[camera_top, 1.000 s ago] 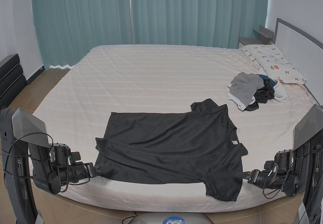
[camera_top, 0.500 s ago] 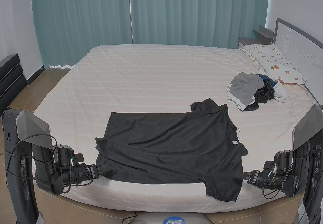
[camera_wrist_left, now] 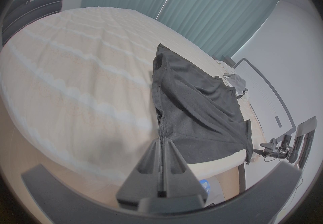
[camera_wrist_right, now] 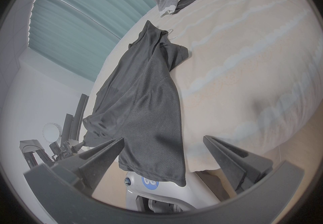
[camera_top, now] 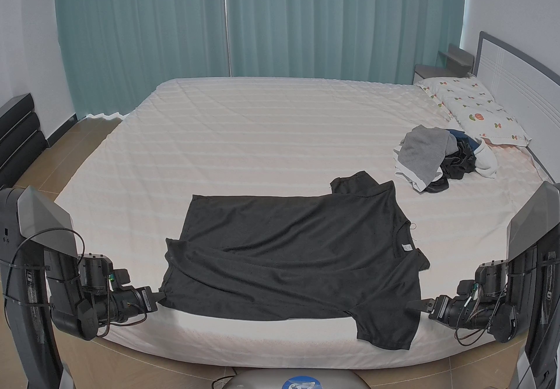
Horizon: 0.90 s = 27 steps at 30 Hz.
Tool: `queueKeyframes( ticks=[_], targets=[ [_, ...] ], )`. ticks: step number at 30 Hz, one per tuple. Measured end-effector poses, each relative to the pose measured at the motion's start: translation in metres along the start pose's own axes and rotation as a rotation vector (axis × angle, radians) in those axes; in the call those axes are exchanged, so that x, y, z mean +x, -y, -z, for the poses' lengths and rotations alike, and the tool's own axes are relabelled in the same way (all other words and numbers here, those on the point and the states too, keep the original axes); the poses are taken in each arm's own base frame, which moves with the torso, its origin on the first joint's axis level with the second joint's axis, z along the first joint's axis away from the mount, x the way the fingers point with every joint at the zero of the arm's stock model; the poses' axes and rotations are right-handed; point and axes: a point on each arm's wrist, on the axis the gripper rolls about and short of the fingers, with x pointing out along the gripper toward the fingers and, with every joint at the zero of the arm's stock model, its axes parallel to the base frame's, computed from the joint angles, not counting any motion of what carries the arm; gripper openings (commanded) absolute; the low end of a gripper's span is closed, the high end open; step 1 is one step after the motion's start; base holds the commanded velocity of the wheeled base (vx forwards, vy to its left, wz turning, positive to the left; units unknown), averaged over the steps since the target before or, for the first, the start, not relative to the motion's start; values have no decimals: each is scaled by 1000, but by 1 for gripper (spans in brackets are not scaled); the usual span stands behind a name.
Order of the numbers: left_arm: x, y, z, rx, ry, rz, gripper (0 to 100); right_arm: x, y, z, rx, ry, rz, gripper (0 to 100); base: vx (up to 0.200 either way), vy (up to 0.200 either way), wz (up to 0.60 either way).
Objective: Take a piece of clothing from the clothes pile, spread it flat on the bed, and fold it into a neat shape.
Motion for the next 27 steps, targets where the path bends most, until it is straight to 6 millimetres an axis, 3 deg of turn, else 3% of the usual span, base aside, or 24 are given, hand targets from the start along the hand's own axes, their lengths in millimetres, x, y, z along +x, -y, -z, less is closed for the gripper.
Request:
queueKeyframes(
  ticks=[15, 27],
  targets=[
    [-46, 4, 5, 49, -5, 3, 0, 5, -4, 4, -16, -24, -11, 100, 0, 0, 0],
    [-52, -11, 18, 155, -57, -30, 0, 21, -8, 0, -55, 16, 3, 100, 0, 0, 0]
  ],
)
